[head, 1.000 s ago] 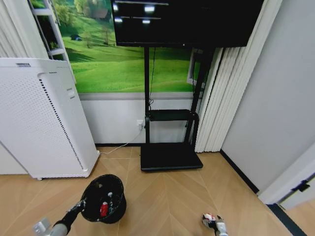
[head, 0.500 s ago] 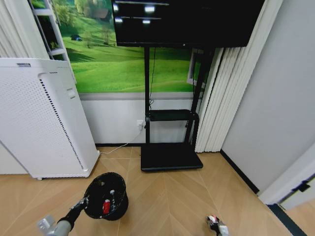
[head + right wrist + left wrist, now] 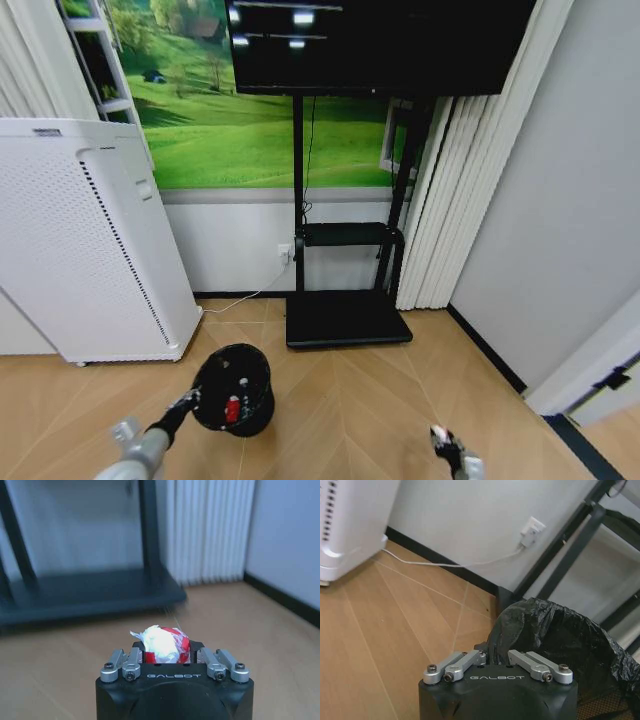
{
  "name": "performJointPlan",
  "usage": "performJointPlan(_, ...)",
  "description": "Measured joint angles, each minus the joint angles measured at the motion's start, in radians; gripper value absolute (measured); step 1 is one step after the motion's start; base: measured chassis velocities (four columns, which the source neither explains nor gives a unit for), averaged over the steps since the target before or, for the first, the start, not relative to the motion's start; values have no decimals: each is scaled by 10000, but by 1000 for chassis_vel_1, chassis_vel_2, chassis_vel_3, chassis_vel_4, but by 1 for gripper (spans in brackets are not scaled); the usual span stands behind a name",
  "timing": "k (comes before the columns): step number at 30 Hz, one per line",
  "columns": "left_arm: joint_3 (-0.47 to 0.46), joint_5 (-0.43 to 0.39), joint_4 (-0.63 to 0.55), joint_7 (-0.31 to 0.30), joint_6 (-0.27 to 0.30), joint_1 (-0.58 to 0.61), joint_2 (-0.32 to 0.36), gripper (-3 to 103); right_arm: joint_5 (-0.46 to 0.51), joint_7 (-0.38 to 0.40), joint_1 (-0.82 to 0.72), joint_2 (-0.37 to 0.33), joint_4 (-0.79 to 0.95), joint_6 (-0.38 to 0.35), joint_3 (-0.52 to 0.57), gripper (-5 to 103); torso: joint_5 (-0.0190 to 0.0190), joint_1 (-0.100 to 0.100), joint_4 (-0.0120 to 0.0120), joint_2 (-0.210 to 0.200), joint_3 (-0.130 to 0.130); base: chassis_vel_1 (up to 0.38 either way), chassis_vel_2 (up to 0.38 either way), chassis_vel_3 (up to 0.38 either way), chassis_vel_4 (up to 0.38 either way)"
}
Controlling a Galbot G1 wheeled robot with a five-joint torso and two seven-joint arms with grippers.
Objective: Pick up the trash bin and place the garbage on the floor into it.
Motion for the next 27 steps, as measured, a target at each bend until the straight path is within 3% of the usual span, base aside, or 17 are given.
performJointPlan(1,0,0,0,0,0,0,0,7,0,0,0,0,0,0,0,42,0,0,0,0,0,0,0,0,0)
performJointPlan(3,289,184,57,198,43,-105,-37,7,197,-311,-291,-88,1078,829,-129,42,2,0,11,1,0,0,0,0,0)
performJointPlan(5,571,303,114,311,49,-305,-14,7,489,-544,-719,-139,1974,962,-132,42,1,0,22,1,0,0,0,0,0)
performJointPlan(9,1322,336,332,457,96,-979,164,7,763,-980,-1615,-41,3241,1160,-49,42,-4,-1,6,1,-2,0,0,0,0)
performJointPlan(15,2202,306,744,638,125,-1797,345,7,767,-1447,-2414,189,4272,1554,-38,42,3,0,1,0,-2,0,0,0,0)
performJointPlan(18,4272,297,1819,1069,134,-3420,422,7,301,-2196,-3288,650,5623,2025,-392,42,-2,0,8,0,0,0,0,0,0)
performJointPlan(19,4272,297,1819,1069,134,-3420,422,7,301,-2196,-3288,650,5623,2025,-392,42,-2,0,8,0,0,0,0,0,0)
performJointPlan(22,6041,366,2713,1464,77,-4879,230,7,-370,-2655,-3463,751,5960,2154,-726,42,-1,0,7,0,0,0,0,0,0)
performJointPlan(27,7061,328,3073,1683,-5,-5651,7,7,-862,-2932,-3402,646,5724,2175,-993,42,2,0,6,0,0,0,0,0,0)
